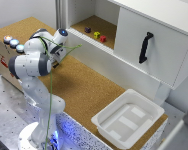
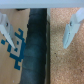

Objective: Open the cabinet drawer

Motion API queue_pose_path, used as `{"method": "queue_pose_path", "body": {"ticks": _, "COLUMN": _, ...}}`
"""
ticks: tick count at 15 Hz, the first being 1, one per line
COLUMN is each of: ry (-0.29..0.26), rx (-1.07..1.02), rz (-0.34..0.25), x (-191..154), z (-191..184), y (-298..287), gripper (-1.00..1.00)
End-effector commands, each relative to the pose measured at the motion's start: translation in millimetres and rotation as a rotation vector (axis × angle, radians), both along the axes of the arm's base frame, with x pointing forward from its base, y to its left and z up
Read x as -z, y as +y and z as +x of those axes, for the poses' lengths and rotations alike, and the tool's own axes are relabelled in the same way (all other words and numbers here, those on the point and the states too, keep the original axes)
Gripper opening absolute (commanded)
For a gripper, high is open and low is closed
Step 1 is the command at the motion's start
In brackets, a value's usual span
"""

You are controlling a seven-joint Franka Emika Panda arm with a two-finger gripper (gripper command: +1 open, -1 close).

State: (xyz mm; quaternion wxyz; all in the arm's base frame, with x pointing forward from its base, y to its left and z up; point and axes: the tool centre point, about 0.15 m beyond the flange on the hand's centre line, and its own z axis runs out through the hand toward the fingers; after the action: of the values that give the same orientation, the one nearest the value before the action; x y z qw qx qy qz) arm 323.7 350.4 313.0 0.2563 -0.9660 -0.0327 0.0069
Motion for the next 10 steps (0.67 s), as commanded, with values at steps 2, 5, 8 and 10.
{"method": "queue_pose_path", "body": {"ticks": 2, "ry": 0.031, "rx": -0.020, "rz": 0.068, "x": 18, "z": 15, "y": 15, "gripper": -1.00}}
{"method": "queue_pose_path", "body": {"ticks": 5, "ry": 0.046, "rx": -0.021, "rz": 0.080, "x": 23, "z": 17, "y": 20, "gripper": -1.00}}
{"method": "queue_pose_path", "body": {"ticks": 8, "ry": 0.049, "rx": -0.033, "rz": 0.085, "x": 25, "z": 19, "y": 27, "gripper": -1.00}}
{"method": "queue_pose_path", "body": {"ticks": 10, "ry": 0.052, "rx": -0.041, "rz": 0.084, "x": 26, "z": 20, "y": 32, "gripper": -1.00}}
